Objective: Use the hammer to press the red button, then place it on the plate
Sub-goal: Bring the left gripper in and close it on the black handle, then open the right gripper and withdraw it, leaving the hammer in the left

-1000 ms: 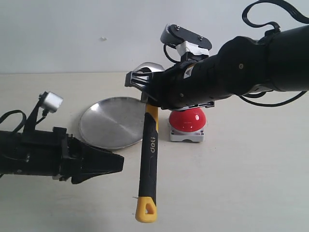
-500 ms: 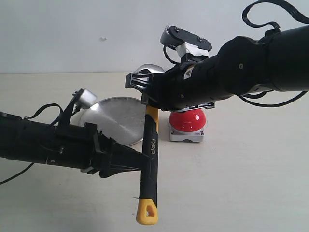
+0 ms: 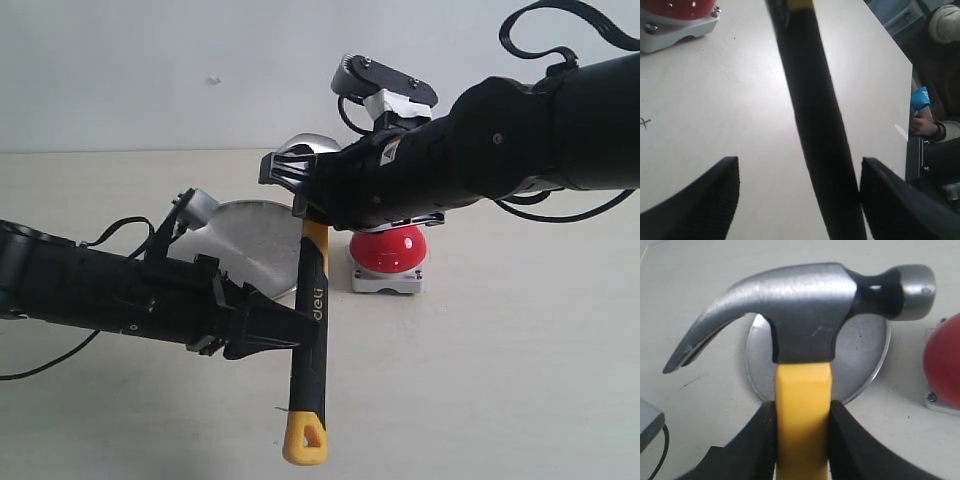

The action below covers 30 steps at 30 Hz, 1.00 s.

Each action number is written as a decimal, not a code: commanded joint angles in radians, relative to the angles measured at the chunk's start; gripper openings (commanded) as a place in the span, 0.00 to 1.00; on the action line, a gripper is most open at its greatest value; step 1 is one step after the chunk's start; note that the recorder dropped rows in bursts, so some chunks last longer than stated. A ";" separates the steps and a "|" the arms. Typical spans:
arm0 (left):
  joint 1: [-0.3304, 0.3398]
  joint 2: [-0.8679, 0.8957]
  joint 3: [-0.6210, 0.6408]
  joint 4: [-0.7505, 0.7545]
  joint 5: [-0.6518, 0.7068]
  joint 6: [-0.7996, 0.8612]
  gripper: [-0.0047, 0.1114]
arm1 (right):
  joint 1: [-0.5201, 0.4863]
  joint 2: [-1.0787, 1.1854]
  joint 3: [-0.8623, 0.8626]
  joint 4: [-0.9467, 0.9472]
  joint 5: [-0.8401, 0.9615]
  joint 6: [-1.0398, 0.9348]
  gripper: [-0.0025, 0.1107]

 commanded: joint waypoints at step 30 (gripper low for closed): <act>-0.070 0.017 -0.034 -0.010 0.000 -0.062 0.61 | -0.003 -0.012 -0.018 0.021 -0.168 0.038 0.02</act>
